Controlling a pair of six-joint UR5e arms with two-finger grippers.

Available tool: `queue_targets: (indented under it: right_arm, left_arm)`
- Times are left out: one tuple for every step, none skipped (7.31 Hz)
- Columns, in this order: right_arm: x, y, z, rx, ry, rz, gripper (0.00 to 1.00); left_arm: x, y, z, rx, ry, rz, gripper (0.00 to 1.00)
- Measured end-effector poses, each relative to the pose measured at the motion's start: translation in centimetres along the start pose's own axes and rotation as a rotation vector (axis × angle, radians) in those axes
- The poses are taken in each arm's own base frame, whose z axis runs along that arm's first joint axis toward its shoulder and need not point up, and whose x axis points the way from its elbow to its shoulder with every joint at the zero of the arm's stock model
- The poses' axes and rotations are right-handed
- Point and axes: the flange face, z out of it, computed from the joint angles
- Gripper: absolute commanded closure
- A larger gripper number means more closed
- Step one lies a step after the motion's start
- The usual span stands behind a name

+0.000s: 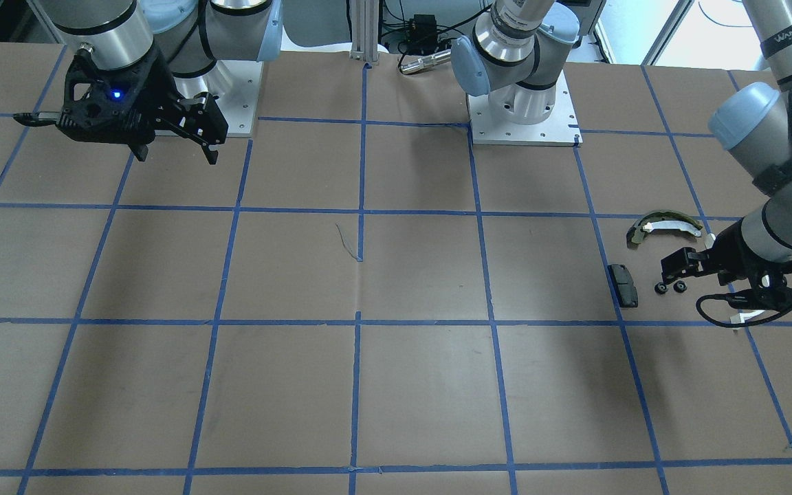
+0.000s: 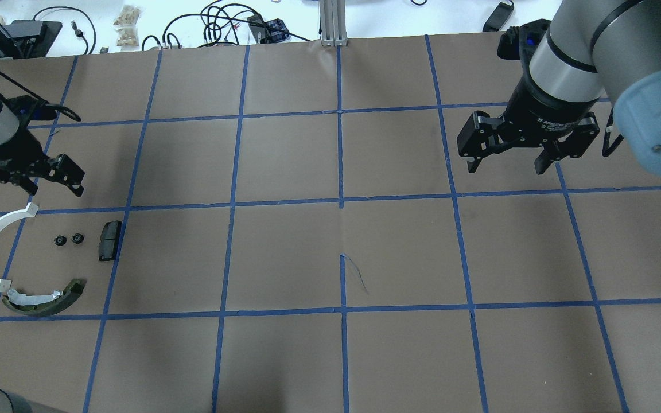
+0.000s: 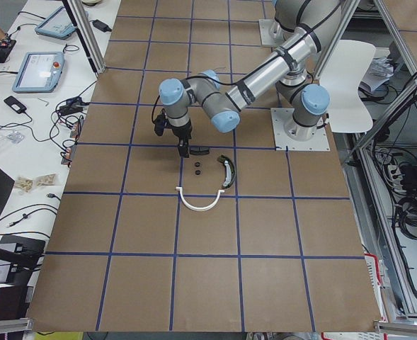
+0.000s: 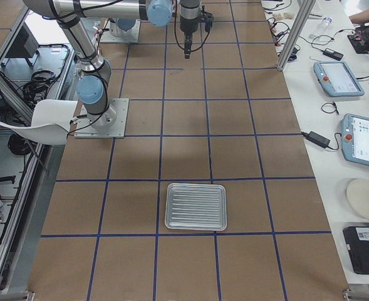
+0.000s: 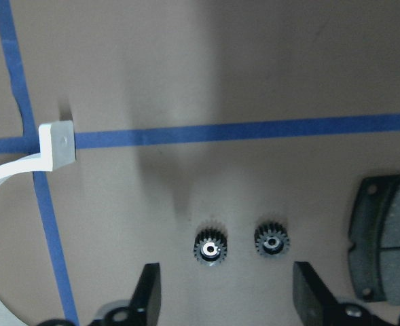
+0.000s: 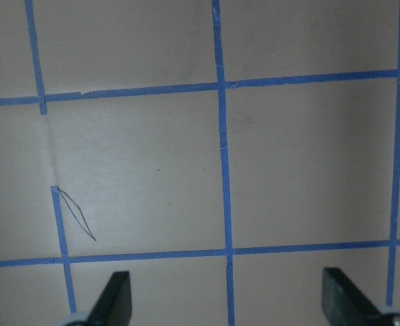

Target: Place bearing gear from tray to pile

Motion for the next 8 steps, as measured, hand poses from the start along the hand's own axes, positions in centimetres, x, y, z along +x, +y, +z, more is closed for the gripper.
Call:
queue_targets:
  right_arm:
    - [0.0, 0.0, 0.0, 0.000, 0.000, 0.001, 0.00]
    - [0.1, 0.0, 0.0, 0.001, 0.000, 0.002, 0.00]
    - [0.1, 0.0, 0.0, 0.004, 0.000, 0.003, 0.00]
    - [0.1, -0.1, -0.1, 0.008, 0.001, 0.003, 0.00]
    - [0.0, 0.0, -0.1, 0.009, 0.001, 0.002, 0.00]
    - [0.0, 0.0, -0.2, 0.011, 0.001, 0.002, 0.00]
    - [0.0, 0.1, -0.3, 0.011, 0.001, 0.001, 0.00]
    - [0.0, 0.1, -0.3, 0.011, 0.001, 0.001, 0.00]
  left_arm:
    - [3.2, -0.6, -3.7, 0.012, 0.004, -0.028, 0.00]
    - [6.7, -1.0, -7.4, 0.030, 0.006, -0.039, 0.00]
    - [10.6, -1.0, -11.2, 0.054, 0.005, -0.058, 0.00]
    - [13.6, -0.2, -14.8, 0.063, 0.003, -0.094, 0.00]
    - [15.5, 1.2, -17.7, 0.056, 0.003, -0.139, 0.00]
    - [17.2, 2.4, -19.5, 0.056, 0.003, -0.177, 0.00]
    - [19.5, 3.3, -20.4, 0.064, 0.001, -0.190, 0.00]
    - [21.5, 4.0, -21.1, 0.076, -0.004, -0.183, 0.00]
